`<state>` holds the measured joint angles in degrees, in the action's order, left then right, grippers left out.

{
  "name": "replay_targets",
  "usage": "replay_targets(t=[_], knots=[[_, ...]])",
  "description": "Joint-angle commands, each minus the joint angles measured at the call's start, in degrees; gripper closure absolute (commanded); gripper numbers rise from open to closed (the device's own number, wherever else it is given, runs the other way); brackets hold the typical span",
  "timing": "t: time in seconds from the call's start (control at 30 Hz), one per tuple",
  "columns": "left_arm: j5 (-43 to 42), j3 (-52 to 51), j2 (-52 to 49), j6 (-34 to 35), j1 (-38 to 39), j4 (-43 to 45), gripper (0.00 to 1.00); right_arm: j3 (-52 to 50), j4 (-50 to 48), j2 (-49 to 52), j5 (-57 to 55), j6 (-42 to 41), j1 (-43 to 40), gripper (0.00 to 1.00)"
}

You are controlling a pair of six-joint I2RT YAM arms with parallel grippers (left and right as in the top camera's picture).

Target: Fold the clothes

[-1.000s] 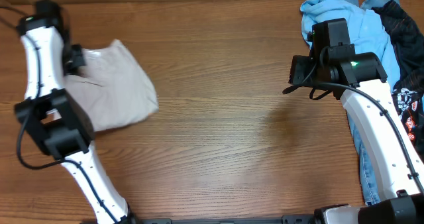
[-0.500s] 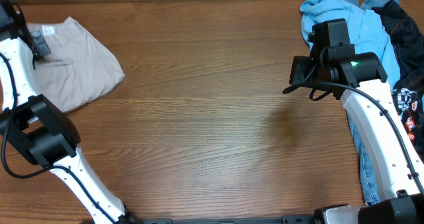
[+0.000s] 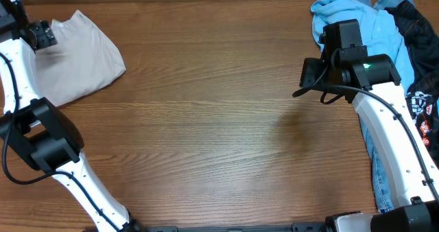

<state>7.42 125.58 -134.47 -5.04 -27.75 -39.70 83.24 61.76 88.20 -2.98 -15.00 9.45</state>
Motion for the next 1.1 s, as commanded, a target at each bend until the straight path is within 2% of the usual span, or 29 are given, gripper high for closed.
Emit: replay_targets(t=[0.0,0.1,0.3,0.37,0.43,0.47,0.53,0.6,0.73,0.93,1.07], knots=[[0.6,3.5,2.8,-0.1,0.3,-0.6,0.0,0.5,-0.1,0.0,-0.4,-0.4,-0.2,0.47],[-2.8,5.7,4.1,-0.4,1.2,-1.5,0.0,0.5,-0.1,0.0,-0.4,-0.4,-0.2,0.47],[-18.1,7.0,5.5,-1.4,6.6,-2.4,0.02,0.5,-0.1,0.0,-0.3,-0.4,-0.2,0.47],[-18.7,6.8,4.9,-0.9,9.5,-3.3,0.23,0.5,0.0,0.0,-0.3,-0.4,-0.2,0.47],[-19.1,6.6,4.1,-0.9,12.3,-4.7,0.5,0.5,0.2,0.0,-0.3,-0.4,-0.2,0.47],[-19.0,6.4,3.4,-0.9,14.1,-5.1,0.67,0.5,0.3,0.0,-0.3,-0.4,-0.2,0.47],[-16.9,6.4,1.5,-0.9,17.5,-5.5,0.83,0.5,0.3,0.0,-0.4,-0.7,-0.2,0.47],[-12.3,6.3,-0.5,-0.8,20.2,-5.6,0.96,0.5,0.6,0.0,-0.4,-0.7,-0.2,0.47],[-4.9,6.3,-4.9,1.5,23.4,-6.0,0.96,0.5,1.0,0.0,-0.4,-0.6,-0.2,0.47],[-3.8,6.2,-8.7,6.0,22.9,-10.0,0.96,0.5,1.2,0.0,-0.4,-0.6,-0.2,0.47],[-2.3,5.9,-11.0,9.5,21.2,-16.2,0.96,0.5,1.2,0.0,-0.4,-0.6,-0.2,0.47]])
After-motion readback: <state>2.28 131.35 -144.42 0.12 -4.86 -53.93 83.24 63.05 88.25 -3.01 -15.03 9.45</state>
